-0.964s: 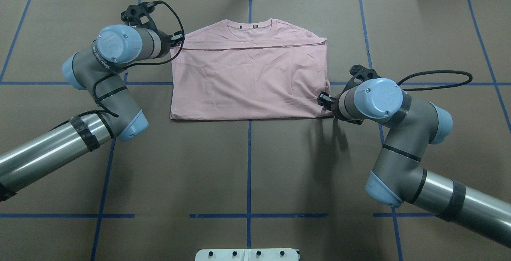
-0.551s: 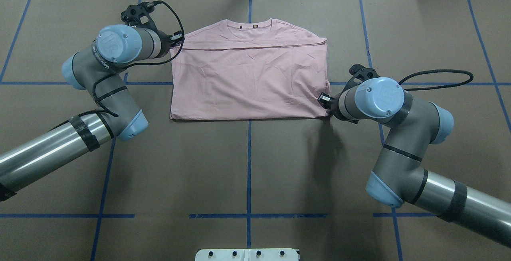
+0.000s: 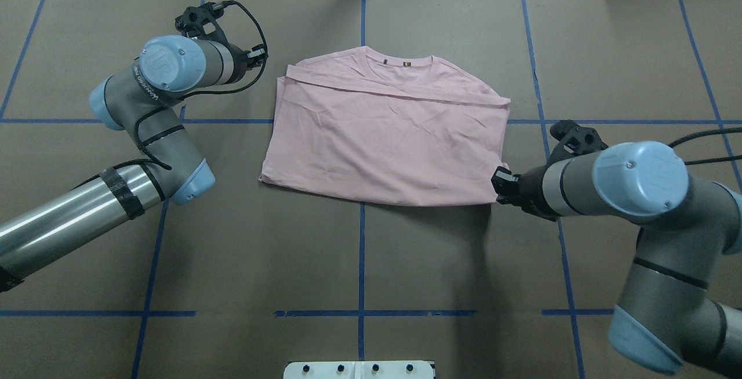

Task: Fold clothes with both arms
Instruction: 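Drag the folded shirt with the right gripper toward the robot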

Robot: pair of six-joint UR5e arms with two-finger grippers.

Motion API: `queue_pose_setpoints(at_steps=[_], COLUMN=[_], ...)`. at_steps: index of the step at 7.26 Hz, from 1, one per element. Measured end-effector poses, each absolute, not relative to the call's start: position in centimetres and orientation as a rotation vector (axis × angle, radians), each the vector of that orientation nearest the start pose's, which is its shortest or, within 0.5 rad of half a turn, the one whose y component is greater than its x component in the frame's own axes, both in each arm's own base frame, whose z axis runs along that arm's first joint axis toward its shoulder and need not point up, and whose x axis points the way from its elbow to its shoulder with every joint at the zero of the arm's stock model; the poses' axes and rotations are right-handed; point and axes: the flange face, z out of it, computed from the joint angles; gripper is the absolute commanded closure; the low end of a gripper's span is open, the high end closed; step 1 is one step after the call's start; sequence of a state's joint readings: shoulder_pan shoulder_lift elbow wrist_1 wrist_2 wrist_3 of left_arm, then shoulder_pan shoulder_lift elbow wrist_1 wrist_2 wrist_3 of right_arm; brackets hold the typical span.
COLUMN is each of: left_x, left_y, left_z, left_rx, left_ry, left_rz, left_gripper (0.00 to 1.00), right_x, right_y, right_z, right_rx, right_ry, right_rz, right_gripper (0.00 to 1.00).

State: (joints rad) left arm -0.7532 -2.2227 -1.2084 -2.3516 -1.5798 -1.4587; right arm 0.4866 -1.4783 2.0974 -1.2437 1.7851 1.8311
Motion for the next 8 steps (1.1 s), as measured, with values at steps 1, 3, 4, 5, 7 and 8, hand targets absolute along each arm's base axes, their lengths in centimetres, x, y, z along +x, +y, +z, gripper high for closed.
queue_pose_setpoints(at_steps=[1,3,4,5,7,8], left_x=[46.9,47.0,46.7,46.1,45.1,45.9], left_y=[-62.0,-60.8,-59.8,-58.5,-53.9,-49.7], left_z=[34.0,32.2,31.2,30.0,27.6,26.8], left_rx=[0.452,0.401,0.363,0.321,0.204,0.13], left_ry=[1.007,1.096,1.161,1.221,1.271,1.247], left_rz=[-0.567,-0.504,-0.478,-0.487,-0.491,-0.472], left_gripper=[0.71,0.01,0.0,0.0,0.14,0.36], right_x=[-38.5,-39.3,-40.1,-40.4,-39.6,-38.5], right_y=[-27.4,-16.9,-13.5,-12.4,-15.8,-19.3], right_z=[33.0,32.8,32.4,32.2,30.6,29.7], right_rx=[-0.196,-0.384,-0.435,-0.441,-0.401,-0.361], right_ry=[-0.971,-0.917,-0.9,-0.901,-0.961,-1.003], right_rz=[0.539,0.384,0.348,0.348,0.43,0.5], right_gripper=[1.0,0.01,0.0,0.0,0.0,0.0])
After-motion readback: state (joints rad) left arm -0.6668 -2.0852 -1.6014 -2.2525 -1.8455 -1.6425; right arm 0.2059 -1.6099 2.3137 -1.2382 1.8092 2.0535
